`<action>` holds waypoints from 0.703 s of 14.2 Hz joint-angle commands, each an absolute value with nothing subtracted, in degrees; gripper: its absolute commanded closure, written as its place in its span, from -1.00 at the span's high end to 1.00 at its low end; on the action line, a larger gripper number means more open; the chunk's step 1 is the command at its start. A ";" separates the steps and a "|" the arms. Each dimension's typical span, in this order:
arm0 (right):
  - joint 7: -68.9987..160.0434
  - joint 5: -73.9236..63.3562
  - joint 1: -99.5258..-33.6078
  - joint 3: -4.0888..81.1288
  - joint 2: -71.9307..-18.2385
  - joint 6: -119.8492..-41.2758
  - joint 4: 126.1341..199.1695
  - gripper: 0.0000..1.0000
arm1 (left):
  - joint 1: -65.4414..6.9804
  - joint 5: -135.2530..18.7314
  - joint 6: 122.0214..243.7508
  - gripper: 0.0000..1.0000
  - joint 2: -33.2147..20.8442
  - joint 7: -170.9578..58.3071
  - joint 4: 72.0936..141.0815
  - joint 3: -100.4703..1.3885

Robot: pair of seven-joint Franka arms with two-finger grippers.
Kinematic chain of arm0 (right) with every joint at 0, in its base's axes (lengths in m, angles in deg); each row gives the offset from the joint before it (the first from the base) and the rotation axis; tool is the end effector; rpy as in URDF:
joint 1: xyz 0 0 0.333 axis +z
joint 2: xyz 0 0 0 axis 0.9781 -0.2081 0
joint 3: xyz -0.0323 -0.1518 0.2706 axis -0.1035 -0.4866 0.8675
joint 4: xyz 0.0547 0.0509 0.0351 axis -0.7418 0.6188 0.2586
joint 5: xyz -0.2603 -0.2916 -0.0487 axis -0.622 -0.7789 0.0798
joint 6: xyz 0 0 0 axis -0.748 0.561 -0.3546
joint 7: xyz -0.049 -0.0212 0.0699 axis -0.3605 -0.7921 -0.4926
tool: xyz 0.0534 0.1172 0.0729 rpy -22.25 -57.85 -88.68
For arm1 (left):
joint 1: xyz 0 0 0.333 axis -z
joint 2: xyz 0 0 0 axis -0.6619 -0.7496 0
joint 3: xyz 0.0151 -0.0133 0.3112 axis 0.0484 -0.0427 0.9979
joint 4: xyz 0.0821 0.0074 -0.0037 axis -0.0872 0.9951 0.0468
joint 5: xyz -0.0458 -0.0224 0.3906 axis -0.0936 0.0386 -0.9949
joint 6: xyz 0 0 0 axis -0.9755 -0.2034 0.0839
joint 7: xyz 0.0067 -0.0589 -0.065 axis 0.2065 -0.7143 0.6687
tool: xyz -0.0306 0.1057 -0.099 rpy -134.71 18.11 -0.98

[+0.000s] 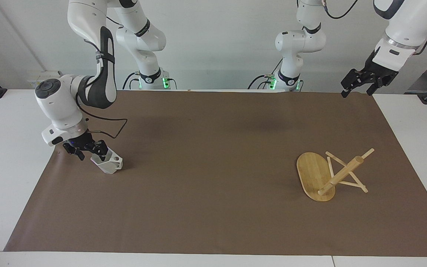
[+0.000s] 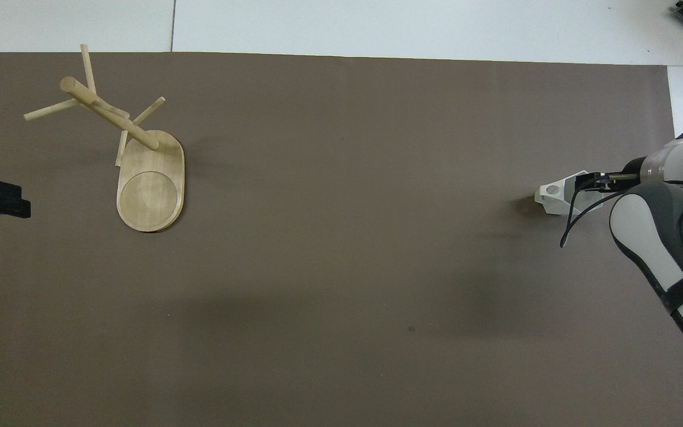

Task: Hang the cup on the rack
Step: 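Reach the right gripper to the white cup's handle and close on it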

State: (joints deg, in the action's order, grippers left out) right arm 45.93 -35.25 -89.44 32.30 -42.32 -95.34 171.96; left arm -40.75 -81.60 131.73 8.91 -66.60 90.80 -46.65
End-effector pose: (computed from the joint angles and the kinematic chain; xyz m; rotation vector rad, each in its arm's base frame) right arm 0.6047 -0.1114 0.3280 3.1282 -0.0654 0.1849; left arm 0.5213 -0.0126 0.5961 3.1075 0.1156 -0.0313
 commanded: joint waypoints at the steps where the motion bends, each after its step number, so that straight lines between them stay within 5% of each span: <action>1: 47.19 -35.61 -90.21 32.81 -41.26 -96.38 173.42 0.12 | -41.27 -81.55 131.60 1.00 10.20 -67.37 92.31 -46.86; 10: 47.02 -35.70 -90.21 32.81 -41.26 -95.33 173.16 -1.00 | -41.27 -81.55 131.60 1.00 10.20 -67.37 92.31 -46.86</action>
